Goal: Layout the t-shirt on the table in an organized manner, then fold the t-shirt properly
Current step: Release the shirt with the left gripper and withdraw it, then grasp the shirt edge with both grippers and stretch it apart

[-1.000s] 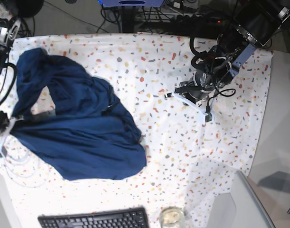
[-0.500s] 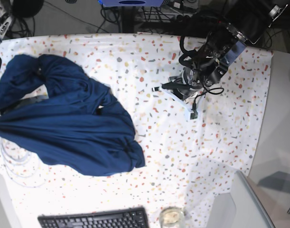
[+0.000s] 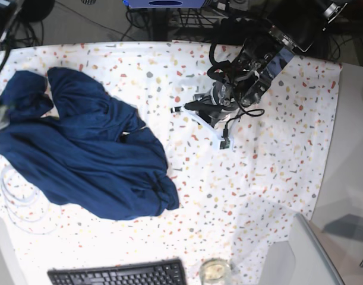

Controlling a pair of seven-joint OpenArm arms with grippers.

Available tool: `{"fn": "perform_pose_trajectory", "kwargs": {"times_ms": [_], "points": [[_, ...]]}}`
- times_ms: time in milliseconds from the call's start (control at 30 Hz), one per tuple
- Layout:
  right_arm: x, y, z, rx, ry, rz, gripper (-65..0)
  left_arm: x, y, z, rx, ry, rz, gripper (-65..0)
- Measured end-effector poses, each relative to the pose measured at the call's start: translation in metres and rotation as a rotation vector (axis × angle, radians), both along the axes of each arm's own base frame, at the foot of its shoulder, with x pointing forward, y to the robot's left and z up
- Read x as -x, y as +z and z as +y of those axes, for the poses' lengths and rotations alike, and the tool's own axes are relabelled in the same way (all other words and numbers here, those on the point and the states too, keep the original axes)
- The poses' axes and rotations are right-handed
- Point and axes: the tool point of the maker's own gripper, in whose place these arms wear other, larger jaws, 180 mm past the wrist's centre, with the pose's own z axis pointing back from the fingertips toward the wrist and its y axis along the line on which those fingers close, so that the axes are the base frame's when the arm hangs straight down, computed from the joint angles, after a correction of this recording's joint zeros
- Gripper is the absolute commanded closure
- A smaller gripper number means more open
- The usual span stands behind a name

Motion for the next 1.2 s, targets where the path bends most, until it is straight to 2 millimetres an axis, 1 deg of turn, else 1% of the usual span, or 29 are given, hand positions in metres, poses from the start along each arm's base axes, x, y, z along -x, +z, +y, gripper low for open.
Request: {"fn": "perform_pose_trajectory", "kwargs": {"times_ms": [67,100,167,200,267,300,333,400,467,533,600,667,700,733,833,867,900,967,1067,1133,1200], "points": [[0.012,-0.025,0.036,-0.014,0.086,0.095,-39.3,0.003,-0.003,0.015,-0.012,0.004,0.007,0.0],[0.010,-0.033,0.057,-0.051,0.135,0.106,-39.3,0.005,-0.004,0.032,-0.030,0.039,0.011,0.0],[0.004,-0.042,0.089,-0.079,0.230,0.113,-39.5,0.009,-0.007,0.075,-0.079,0.147,0.021,0.0],[0.003,-0.045,0.102,-0.088,0.258,0.121,-39.5,0.013,-0.007,0.094,-0.096,0.188,0.025,-2.6],[0.006,-0.053,0.131,-0.123,0.299,0.137,-39.6,0.018,-0.004,0.127,-0.121,0.255,0.016,-13.0],[0.009,-0.057,0.144,-0.145,0.318,0.143,-39.6,0.019,-0.001,0.134,-0.108,0.262,0.001,-18.1],[0.013,-0.061,0.154,-0.158,0.331,0.157,-39.6,0.019,0.004,0.138,-0.083,0.263,-0.015,-22.7],[0.020,-0.067,0.164,-0.157,0.352,0.199,-39.8,0.020,0.012,0.145,-0.043,0.275,-0.045,-31.3],[0.025,-0.070,0.170,-0.156,0.367,0.217,-39.8,0.020,0.019,0.156,-0.034,0.286,-0.075,-38.3],[0.034,-0.076,0.174,-0.155,0.379,0.253,-39.8,0.018,0.024,0.157,-0.038,0.256,-0.097,-43.6],[0.042,-0.088,0.186,-0.184,0.386,0.290,-39.2,0.016,0.026,0.152,-0.023,0.245,-0.102,-45.3],[0.049,-0.101,0.200,-0.224,0.401,0.326,-38.4,0.016,0.026,0.150,-0.014,0.246,-0.100,-44.9],[0.050,-0.104,0.201,-0.230,0.406,0.342,-36.2,0.016,0.026,0.150,-0.014,0.247,-0.102,-44.9],[0.050,-0.107,0.203,-0.235,0.425,0.361,-30.8,0.017,0.026,0.151,-0.018,0.246,-0.100,-44.9],[0.036,-0.106,0.228,-0.293,0.409,0.308,-5.6,0.014,0.029,0.156,-0.028,0.249,-0.109,-44.9],[0.033,-0.104,0.236,-0.312,0.414,0.302,0.0,0.013,0.030,0.157,-0.029,0.245,-0.109,-44.9],[0.032,-0.103,0.248,-0.339,0.430,0.304,0.0,0.013,0.031,0.160,-0.034,0.237,-0.111,-44.9],[0.033,-0.100,0.277,-0.375,0.480,0.320,-2.4,0.012,0.033,0.170,-0.062,0.241,-0.113,-44.9],[0.037,-0.089,0.321,-0.395,0.565,0.356,-1.4,0.008,0.042,0.185,-0.073,0.269,-0.132,-44.9],[0.027,-0.069,0.348,-0.413,0.610,0.318,-2.9,0.001,0.057,0.197,-0.085,0.299,-0.179,-44.9],[0.010,-0.046,0.361,-0.356,0.662,0.283,-9.2,-0.008,0.075,0.206,-0.083,0.324,-0.233,-44.9]]}}
